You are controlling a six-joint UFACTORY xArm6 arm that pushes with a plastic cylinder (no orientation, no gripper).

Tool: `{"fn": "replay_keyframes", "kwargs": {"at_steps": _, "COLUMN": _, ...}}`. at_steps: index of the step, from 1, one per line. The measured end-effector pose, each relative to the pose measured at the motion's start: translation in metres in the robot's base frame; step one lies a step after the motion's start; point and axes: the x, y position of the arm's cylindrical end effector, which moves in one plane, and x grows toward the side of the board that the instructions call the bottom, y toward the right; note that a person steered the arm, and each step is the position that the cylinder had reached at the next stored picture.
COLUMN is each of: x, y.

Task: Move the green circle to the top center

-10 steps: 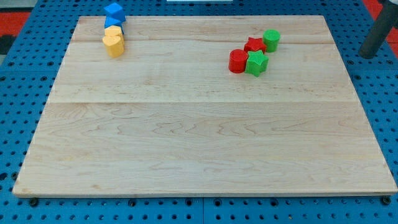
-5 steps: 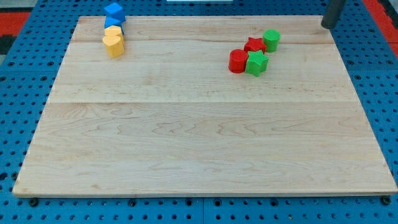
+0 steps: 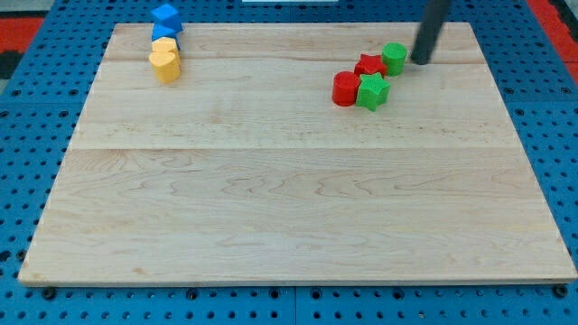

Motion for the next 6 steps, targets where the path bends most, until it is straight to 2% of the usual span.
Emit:
{"fn": "replay_keyframes", "kwargs": {"at_steps": 1, "x": -0.003, "y": -0.078}}
{"fn": "replay_keyframes", "kwargs": {"at_steps": 2, "x": -0.014, "y": -0.119}}
{"fn": "replay_keyframes", "kwargs": {"at_steps": 3, "x": -0.032, "y": -0.057}}
{"fn": "replay_keyframes", "kwargs": {"at_steps": 4, "x": -0.069, "y": -0.113}}
{"fn": "replay_keyframes", "kwargs": {"at_steps": 6, "x": -0.063, "y": -0.23}}
